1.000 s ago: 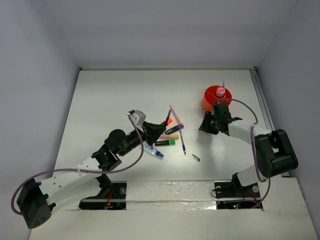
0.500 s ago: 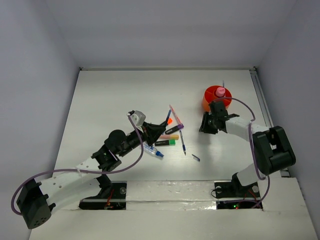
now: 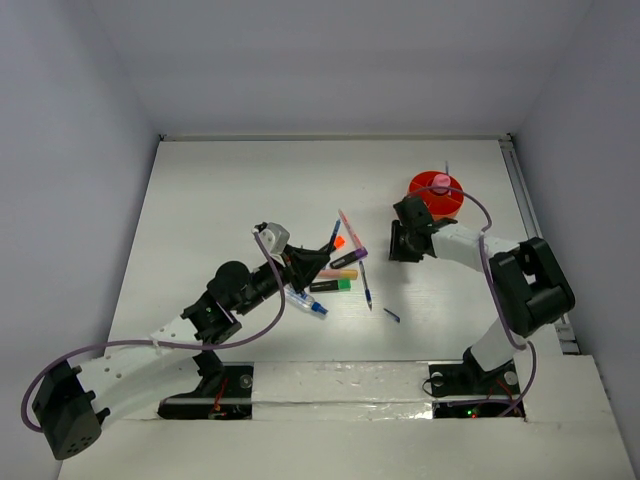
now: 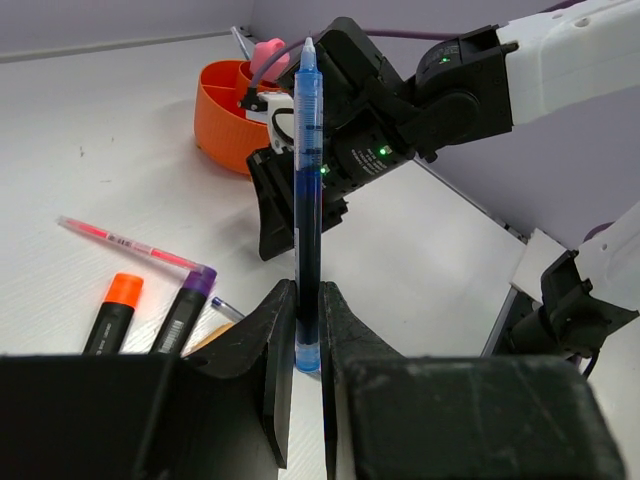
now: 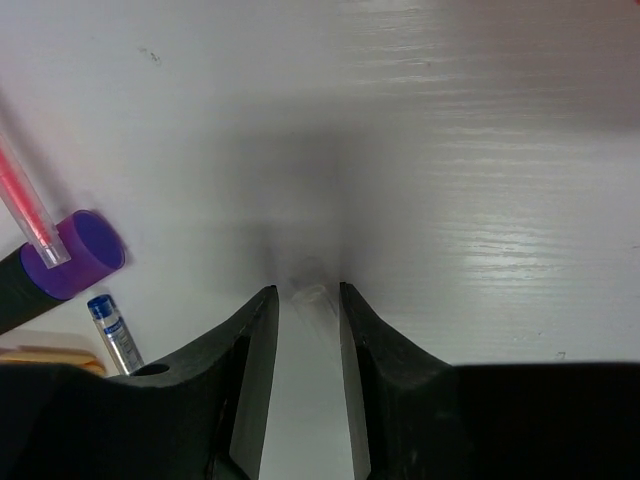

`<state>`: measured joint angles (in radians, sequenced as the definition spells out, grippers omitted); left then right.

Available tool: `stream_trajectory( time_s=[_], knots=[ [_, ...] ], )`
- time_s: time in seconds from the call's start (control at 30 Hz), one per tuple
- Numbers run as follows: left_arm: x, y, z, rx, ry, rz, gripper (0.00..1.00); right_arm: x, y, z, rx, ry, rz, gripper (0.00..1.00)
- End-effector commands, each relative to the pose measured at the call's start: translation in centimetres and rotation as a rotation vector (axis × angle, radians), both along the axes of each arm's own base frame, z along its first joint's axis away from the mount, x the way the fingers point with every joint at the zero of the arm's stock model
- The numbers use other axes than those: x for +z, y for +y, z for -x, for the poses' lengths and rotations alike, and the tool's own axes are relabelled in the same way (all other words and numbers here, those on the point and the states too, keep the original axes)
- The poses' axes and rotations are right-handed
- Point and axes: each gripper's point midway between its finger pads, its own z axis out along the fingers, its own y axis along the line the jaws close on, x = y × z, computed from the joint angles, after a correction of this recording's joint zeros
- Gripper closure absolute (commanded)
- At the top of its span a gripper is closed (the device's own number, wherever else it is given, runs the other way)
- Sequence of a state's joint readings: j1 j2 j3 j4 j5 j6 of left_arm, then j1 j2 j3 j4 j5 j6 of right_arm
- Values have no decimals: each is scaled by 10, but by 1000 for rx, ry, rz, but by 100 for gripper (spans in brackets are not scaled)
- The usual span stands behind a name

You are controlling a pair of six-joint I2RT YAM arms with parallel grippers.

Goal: Sort the stationery into containers
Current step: Close the pen cap on the pen.

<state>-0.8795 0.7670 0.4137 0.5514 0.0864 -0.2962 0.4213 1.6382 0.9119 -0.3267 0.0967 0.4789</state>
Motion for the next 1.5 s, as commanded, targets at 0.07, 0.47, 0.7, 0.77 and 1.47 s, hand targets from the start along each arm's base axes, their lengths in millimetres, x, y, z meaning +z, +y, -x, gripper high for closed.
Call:
stream_trajectory(
  time_s=[0.07,0.47,0.7,0.77,1.47],
  knots=[
    [18,4,1,8,-56,49,100,-13,-6,15,24,86,138,62],
    [23,8,2,15,-67,62,100,-15,-27,28,30,167,315,61],
    [22,9,0,29,-67,59,100,-28,-26,31,53,203,342,74],
    [19,8,-1,30,-61,52,100,-30,-24,31,64,208,334,85],
    [-13,-5,-12,29,22,50,100,307,102,-33,150,-859,-682,100]
  ],
)
